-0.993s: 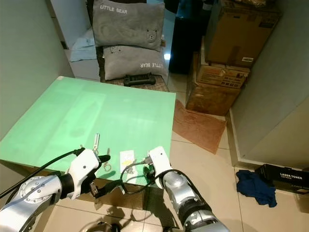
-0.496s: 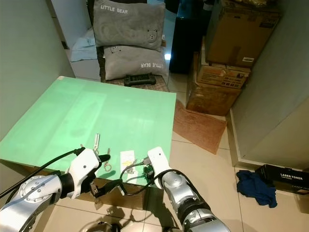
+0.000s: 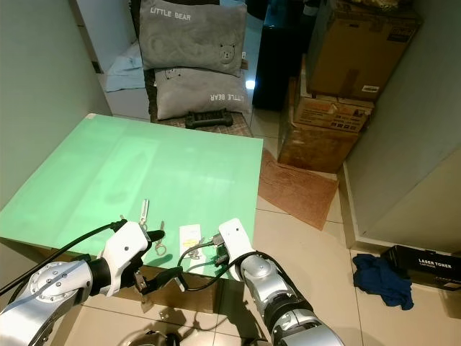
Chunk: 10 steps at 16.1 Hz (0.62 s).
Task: Hang keys on a hook
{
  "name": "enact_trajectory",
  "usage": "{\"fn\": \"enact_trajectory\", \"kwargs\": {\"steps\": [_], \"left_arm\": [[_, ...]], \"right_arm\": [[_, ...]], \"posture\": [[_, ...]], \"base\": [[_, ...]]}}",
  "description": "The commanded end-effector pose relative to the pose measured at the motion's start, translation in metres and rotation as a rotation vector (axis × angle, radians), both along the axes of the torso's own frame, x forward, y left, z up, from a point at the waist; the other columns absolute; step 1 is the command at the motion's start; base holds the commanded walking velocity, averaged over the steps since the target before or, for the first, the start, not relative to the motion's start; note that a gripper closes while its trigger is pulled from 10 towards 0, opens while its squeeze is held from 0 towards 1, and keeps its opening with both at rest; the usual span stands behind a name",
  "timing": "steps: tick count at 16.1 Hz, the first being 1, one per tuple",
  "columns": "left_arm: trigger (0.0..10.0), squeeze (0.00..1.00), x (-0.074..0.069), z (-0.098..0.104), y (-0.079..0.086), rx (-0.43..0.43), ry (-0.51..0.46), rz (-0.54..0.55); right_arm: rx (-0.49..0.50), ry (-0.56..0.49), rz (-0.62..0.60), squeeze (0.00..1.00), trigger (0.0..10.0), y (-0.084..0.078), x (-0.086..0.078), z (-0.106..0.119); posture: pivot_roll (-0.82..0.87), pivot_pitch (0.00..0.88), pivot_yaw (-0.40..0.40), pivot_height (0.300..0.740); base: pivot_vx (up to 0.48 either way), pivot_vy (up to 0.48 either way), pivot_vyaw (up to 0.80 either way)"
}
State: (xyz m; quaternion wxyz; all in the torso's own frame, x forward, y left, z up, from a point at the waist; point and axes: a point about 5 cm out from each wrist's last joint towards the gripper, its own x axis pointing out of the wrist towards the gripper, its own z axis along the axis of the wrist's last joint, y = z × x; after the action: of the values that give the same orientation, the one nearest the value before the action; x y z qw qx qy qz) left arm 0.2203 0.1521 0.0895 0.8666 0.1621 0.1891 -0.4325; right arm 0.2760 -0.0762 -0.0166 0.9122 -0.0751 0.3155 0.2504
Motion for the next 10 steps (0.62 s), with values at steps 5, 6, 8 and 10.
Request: {"fn": "enact_trajectory", "kwargs": {"steps": [5,6,8,10], "left_arm": [[10.0,0.0,0.004,0.001,0.001,0.009,-0.004,-0.001],[10.0,0.0,0.004,0.001,0.001,0.009,-0.004,-0.002],[10.0,0.0,0.004,0.0,0.001,0.01,-0.005,-0.002],[10.0,0.0,0.003,0.0,0.001,0.01,-0.004,-0.003]], "right_arm": [[0.014,0.003,-0.016,0.0,0.0,-0.002,0.0,-0.001],[0.014,-0.025,-0.014,0.0,0.0,-0.002,0.002,0.002],[0.01,-0.1,-0.003,0.0,0.0,-0.001,0.008,0.01],[0.02,-0.151,0.009,0.0,0.0,0.001,0.012,0.016]], "posture": [[0.16,0.116,-0.004,0.74],[0.15,0.116,-0.003,0.74],[0.15,0.116,-0.001,0.74],[0.15,0.116,-0.001,0.74]], "base": [[0.0,0.0,0.0],[0.0,0.0,0.0],[0.0,0.0,0.0],[0.0,0.0,0.0]]}}
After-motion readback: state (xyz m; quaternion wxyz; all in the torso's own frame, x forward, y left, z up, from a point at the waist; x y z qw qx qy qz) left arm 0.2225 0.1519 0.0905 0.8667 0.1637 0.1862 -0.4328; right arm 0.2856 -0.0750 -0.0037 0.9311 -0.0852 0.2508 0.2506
